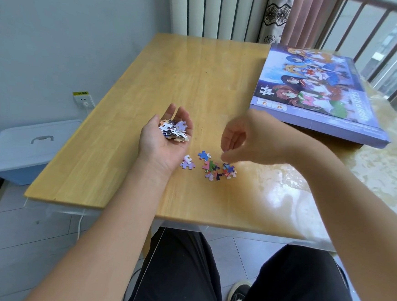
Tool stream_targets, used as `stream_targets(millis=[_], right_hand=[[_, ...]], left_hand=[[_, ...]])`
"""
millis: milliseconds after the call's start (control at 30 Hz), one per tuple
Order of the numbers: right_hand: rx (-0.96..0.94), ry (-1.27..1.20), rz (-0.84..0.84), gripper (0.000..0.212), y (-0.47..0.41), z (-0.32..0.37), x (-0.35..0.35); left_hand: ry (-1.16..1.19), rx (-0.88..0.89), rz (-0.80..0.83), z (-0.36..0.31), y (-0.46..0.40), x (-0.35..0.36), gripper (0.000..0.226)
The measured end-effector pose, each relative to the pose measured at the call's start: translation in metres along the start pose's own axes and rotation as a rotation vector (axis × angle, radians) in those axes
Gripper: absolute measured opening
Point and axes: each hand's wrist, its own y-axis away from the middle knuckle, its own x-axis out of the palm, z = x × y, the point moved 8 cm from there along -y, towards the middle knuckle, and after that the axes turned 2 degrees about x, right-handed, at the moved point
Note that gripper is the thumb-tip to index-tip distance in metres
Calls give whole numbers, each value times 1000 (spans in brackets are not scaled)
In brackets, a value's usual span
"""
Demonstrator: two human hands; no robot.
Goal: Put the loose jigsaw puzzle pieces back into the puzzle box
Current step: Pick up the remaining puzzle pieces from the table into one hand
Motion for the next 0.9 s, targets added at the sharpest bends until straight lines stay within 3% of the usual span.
stream_targets(millis=[233,300,400,567,667,900], right_hand=[[-189,-97,-171,24,-42,67,-3],[-200,-61,-224,32,-44,69,-2],[-208,-139,-295,26,-36,53,-9],[-185,39,109,31,-26,34,46],[-241,85,118,33,-26,37,62],[-176,51,152,7,-26,27,56]], left_hand=[[-107,1,1,-1,1,-1,46],[-81,1,13,-2,2,-1,45],[15,12,-6,-8,-1,-3,46],[148,39,-15,-16,-3,-3,45],[149,37,-15,-16,-1,-3,44],[175,19,-6,-11,2,0,46]])
